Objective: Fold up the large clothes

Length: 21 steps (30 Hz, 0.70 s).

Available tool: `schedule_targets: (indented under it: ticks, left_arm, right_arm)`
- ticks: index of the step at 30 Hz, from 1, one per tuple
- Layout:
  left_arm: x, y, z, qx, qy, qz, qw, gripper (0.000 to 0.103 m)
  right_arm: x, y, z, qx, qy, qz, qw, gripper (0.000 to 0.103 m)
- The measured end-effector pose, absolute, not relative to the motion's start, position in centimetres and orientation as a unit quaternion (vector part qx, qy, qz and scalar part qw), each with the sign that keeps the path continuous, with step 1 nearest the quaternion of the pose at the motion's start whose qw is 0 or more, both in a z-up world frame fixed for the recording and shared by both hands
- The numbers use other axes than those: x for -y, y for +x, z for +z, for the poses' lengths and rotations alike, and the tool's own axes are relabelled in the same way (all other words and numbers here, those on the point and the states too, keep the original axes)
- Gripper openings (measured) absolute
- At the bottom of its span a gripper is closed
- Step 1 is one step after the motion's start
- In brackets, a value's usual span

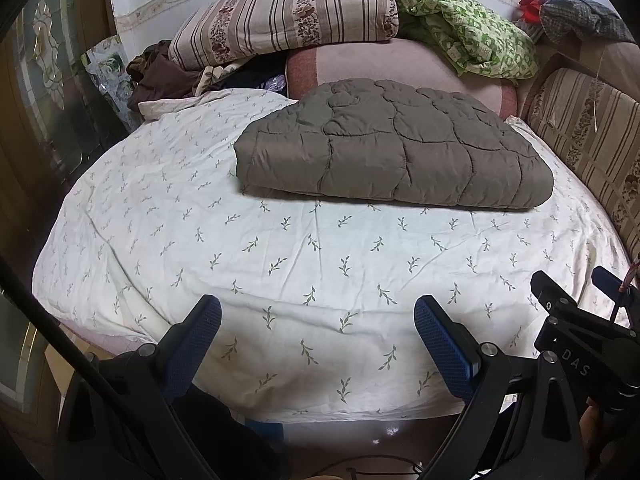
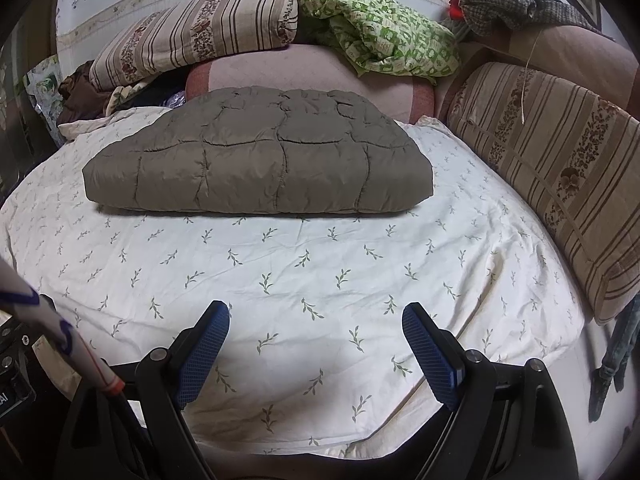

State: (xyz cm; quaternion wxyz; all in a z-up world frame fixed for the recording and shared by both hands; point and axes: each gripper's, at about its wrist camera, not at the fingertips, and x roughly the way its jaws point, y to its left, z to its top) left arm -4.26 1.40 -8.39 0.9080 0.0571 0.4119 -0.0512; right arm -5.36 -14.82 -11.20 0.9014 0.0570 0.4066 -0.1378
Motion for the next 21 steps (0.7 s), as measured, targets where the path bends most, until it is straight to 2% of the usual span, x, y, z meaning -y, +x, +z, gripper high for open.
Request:
schedule_targets:
  ticks: [21]
  left_arm:
    - [-1.23,-5.01,-7.75,-0.405,0.058,-0.051,0.911,0.097]
  right_arm:
    - [15.10,-6.33,-10.57,-0.395,0.062,-0.138,0.906,0.092]
